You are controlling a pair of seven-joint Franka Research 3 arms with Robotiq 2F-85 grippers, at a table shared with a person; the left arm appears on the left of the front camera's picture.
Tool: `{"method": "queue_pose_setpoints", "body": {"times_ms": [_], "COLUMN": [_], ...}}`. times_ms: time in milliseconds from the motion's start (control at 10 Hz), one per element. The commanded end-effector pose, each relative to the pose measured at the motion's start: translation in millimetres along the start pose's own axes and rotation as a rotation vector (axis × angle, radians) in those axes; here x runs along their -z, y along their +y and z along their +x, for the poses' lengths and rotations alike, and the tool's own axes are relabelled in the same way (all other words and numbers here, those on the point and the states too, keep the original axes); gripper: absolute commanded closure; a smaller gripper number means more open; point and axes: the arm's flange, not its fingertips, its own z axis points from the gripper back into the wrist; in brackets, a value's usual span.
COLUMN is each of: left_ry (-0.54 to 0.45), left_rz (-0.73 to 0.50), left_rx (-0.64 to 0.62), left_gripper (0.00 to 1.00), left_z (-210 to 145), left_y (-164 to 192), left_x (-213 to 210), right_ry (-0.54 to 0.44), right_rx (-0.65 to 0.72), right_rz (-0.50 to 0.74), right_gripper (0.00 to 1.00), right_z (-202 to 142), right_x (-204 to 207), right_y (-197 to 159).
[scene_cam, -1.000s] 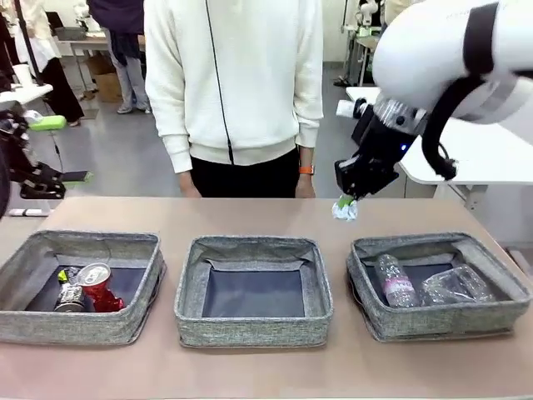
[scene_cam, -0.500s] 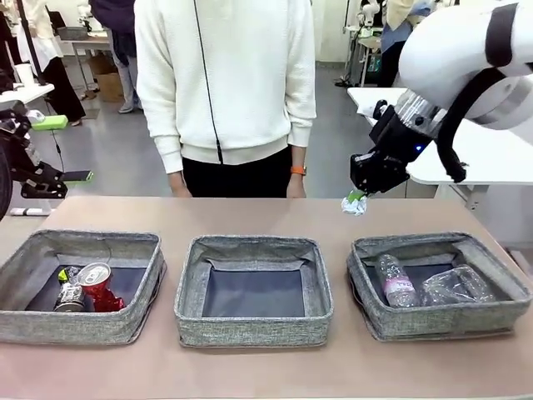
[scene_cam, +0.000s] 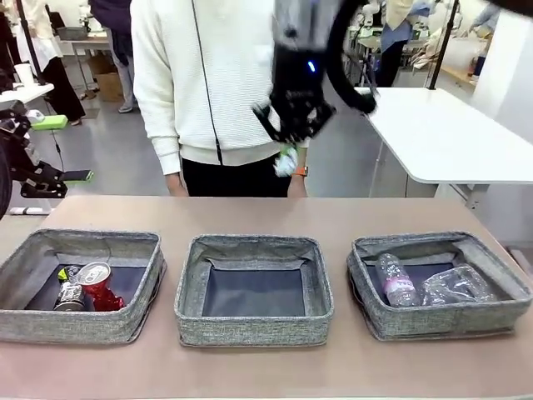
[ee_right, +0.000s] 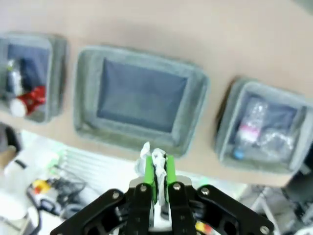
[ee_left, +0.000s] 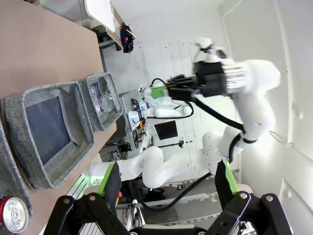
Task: Sort the waste into the appropriate baskets.
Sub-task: Pick up the waste item pointed out by the person.
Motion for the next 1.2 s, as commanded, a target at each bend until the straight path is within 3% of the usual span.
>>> {"method": "queue_pose_setpoints", "body": {"times_ms": [0, 400, 1100], "left_ry": [-0.005, -0.005, -0.005], "left_rz": [-0.017, -0.017, -0.017], "left_rx": [0.006, 0.006, 0.006], "left_gripper": [0.0, 0.0, 0.0], "left_z": [-2.1, -2.1, -2.1], "left_y": [-3.3, -3.3, -3.3], "left_x": [0.3, 0.3, 0.3], "right_ry": [0.037, -0.056, -0.157], "right_rx": [-0.033, -0.035, 0.028], "right_rz": [-0.044, -0.07, -0.097], "right_gripper": [0.91, 0.91, 0.91], "right_z": [30.5, 5.5, -0.3], "right_x": [-51.6, -121.7, -147.6], "right_y": [61.6, 98.0, 77.6]}}
